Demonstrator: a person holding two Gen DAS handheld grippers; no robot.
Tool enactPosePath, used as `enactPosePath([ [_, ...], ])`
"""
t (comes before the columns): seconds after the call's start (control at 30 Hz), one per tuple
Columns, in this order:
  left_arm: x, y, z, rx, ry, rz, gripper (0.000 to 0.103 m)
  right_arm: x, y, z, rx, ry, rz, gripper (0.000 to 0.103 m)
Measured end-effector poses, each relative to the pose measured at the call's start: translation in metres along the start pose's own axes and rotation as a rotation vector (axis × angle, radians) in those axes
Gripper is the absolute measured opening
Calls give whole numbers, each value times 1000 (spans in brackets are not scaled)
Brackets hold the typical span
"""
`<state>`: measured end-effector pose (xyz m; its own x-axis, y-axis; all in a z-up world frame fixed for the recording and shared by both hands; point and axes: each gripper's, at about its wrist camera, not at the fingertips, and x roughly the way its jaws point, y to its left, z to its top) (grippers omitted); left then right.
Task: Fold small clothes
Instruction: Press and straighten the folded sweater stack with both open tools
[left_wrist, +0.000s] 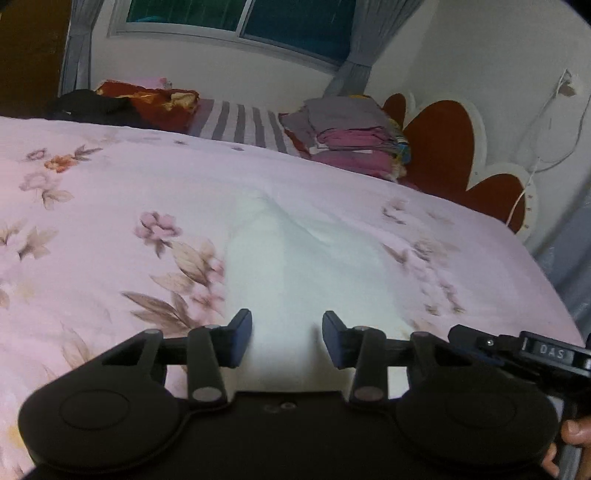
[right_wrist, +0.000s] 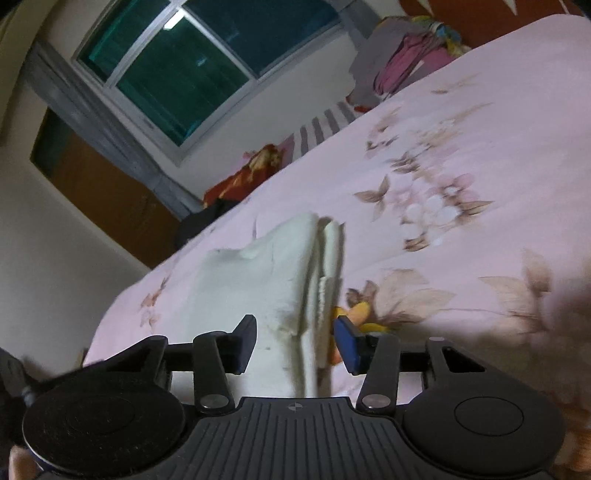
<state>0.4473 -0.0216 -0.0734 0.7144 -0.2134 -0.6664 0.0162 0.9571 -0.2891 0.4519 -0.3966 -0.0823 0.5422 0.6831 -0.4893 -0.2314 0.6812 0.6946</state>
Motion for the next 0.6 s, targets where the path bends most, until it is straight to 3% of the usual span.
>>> enactPosePath([
  [0.1, 14, 6, 7, 18, 16, -12, 33, 20, 7, 0, -13, 21, -1, 41],
  [0.23, 10, 2, 18, 98, -42, -59, 29, 43, 14, -1, -40, 46, -25, 31],
  [0.37, 40, -4, 24, 179, 40, -117, 29, 60, 17, -4, -40, 72, -53, 30],
  [0.43, 52, -1, 24, 197, 77, -139, 28, 64, 20, -6, -53, 75, -82, 17],
  [0.5, 53, 0, 25, 200, 82, -175, 28, 63, 24, -8, -64, 70, -108, 10],
  [0.6, 52, -1, 23, 219, 102, -231, 28, 44, 34, -12, -83, 22, -127, 9],
])
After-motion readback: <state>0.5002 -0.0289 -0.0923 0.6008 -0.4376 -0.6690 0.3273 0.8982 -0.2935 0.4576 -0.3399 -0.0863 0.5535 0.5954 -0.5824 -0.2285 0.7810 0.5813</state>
